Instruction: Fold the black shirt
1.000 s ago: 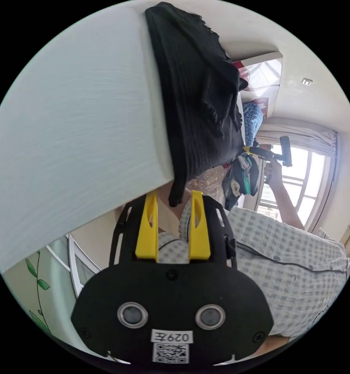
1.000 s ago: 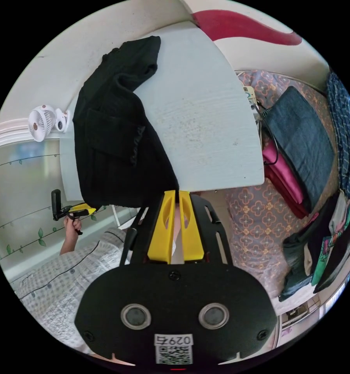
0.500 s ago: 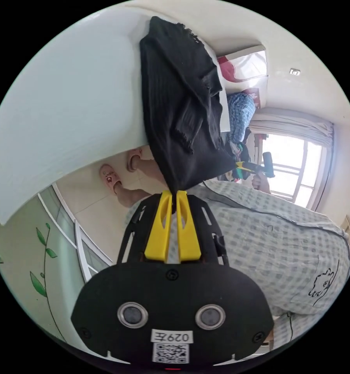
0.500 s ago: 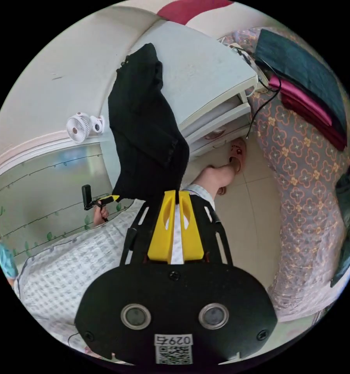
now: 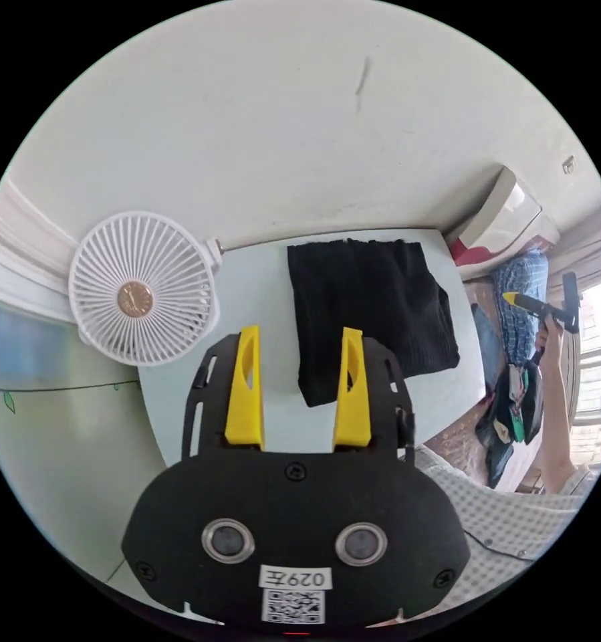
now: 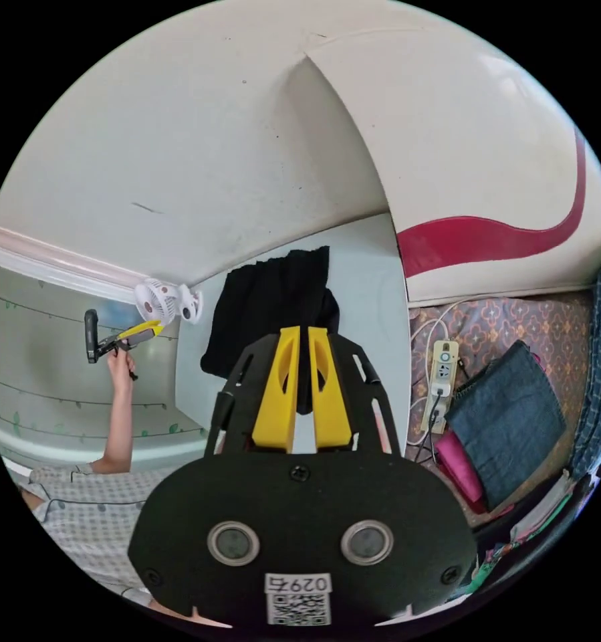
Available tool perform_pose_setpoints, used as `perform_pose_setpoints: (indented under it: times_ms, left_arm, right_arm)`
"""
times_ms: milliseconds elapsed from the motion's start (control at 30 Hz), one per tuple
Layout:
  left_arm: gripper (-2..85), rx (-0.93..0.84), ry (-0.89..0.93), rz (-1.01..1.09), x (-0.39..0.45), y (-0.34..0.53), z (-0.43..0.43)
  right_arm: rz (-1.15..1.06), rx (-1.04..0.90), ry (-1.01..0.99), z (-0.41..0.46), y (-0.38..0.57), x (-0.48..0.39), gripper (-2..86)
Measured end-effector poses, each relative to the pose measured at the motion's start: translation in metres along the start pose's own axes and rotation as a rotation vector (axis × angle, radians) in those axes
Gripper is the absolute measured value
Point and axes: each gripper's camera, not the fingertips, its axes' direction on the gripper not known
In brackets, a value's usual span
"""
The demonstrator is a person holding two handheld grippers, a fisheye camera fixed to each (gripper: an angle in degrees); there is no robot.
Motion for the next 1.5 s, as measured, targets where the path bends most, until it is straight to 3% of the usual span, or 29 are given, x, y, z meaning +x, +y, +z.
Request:
perform_pose_setpoints:
  times_ms: [67, 200, 367, 600, 733, 900, 1000, 1133, 1333, 1500]
  left_arm:
    - [10.8, -0.054, 0.085, 0.037, 0.024, 0.01, 0.031]
    - [6.9, -0.235, 0.071, 0.109, 0.068, 0.001, 0.088]
    - [-0.2, -0.389, -0.018, 0.179, 0.122, -0.003, 0.143]
    - [-0.9, -0.443, -0.222, 0.371, 0.188, 0.025, 0.146]
    - [-1.0, -0.507, -0.076, 0.418, 0.205, 0.036, 0.146]
    - [-1.0, -0.539, 0.068, 0.417, 0.212, 0.035, 0.151]
    - [-1.0, -0.536, 0.042, 0.487, 0.232, 0.032, 0.153]
    - [-1.0, -0.556, -0.069, 0.629, 0.273, 0.03, 0.159]
    - [-1.0, -0.552, -0.195, 0.785, 0.319, 0.033, 0.165]
    - [-1.0, -0.556, -0.158, 0.76, 0.331, 0.026, 0.168]
  right_arm:
    - [-0.054, -0.139, -0.082, 0.047, 0.008, -0.013, -0.1]
    - [-0.096, -0.268, -0.145, 0.11, 0.006, -0.044, -0.4]
    - [-0.239, -0.459, 0.104, 0.185, -0.004, -0.097, -0.5]
    - [-0.225, -0.477, 0.294, 0.196, 0.022, -0.137, -0.5]
    - [-0.101, -0.476, 0.261, 0.206, 0.034, -0.159, -0.5]
    - [-0.11, -0.264, 0.241, 0.206, 0.036, -0.236, -0.5]
    - [-0.172, -0.233, 0.237, 0.237, 0.027, -0.291, -0.5]
    - [-0.126, -0.423, 0.361, 0.313, 0.02, -0.323, -0.5]
    - [-0.074, -0.329, 0.34, 0.323, 0.018, -0.341, -0.5]
    - [0.003, -0.33, 0.302, 0.332, 0.009, -0.348, -0.5]
